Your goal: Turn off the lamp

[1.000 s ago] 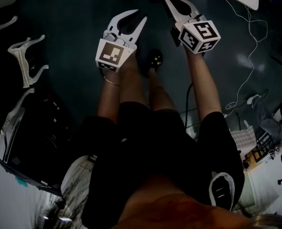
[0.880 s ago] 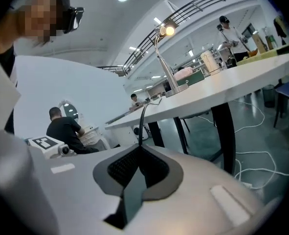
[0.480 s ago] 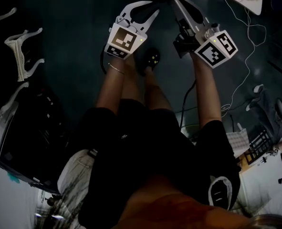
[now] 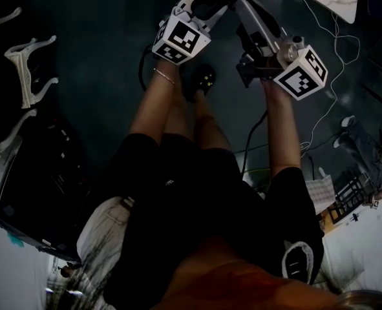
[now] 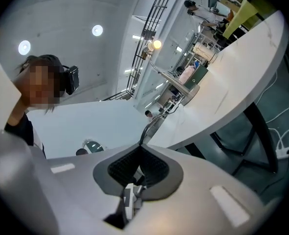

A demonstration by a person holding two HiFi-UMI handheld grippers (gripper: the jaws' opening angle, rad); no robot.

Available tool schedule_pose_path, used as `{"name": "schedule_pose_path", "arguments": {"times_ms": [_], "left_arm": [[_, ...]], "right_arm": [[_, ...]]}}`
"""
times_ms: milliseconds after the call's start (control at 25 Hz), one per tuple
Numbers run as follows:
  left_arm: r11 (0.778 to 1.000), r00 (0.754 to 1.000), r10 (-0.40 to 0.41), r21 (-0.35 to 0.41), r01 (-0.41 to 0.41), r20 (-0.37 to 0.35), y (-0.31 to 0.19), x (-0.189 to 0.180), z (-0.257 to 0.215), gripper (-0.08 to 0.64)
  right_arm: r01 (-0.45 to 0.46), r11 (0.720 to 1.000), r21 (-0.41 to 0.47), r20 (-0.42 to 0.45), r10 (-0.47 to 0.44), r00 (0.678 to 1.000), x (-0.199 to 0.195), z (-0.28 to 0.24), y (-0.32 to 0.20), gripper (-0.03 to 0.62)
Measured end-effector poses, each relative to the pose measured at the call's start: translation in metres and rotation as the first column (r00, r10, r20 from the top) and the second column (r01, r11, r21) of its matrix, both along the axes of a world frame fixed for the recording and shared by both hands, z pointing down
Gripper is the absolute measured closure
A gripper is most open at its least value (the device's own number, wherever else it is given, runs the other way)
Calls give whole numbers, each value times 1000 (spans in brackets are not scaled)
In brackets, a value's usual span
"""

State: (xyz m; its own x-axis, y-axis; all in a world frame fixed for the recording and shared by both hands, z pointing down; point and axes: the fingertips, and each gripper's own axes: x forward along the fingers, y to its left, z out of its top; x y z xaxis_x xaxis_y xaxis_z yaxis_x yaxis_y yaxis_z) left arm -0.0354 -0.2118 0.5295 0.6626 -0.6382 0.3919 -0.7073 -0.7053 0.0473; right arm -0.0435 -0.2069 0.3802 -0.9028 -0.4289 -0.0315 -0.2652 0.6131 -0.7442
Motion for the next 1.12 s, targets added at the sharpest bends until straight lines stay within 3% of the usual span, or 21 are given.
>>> {"name": "schedule_pose_path", "arguments": {"times_ms": [160, 560, 840, 1120], "left_arm": [[999, 999, 45, 11, -46, 20, -3, 11, 4, 499], [997, 998, 60, 37, -61, 18, 4, 16, -1, 535], [996, 997, 76, 41, -77, 21, 14, 23, -6, 535], [999, 997, 34, 0, -34, -73, 23, 14, -9, 535]], "right_arm": [[6, 1000, 8, 13, -6, 1000, 0, -2, 2, 584], [-13, 999, 34, -13, 13, 1000, 8, 0, 1, 583], [-11, 984, 178, -146, 38, 989, 11, 3, 5, 541], [-55, 955, 290, -233, 126, 964, 27, 7, 4, 485]]}}
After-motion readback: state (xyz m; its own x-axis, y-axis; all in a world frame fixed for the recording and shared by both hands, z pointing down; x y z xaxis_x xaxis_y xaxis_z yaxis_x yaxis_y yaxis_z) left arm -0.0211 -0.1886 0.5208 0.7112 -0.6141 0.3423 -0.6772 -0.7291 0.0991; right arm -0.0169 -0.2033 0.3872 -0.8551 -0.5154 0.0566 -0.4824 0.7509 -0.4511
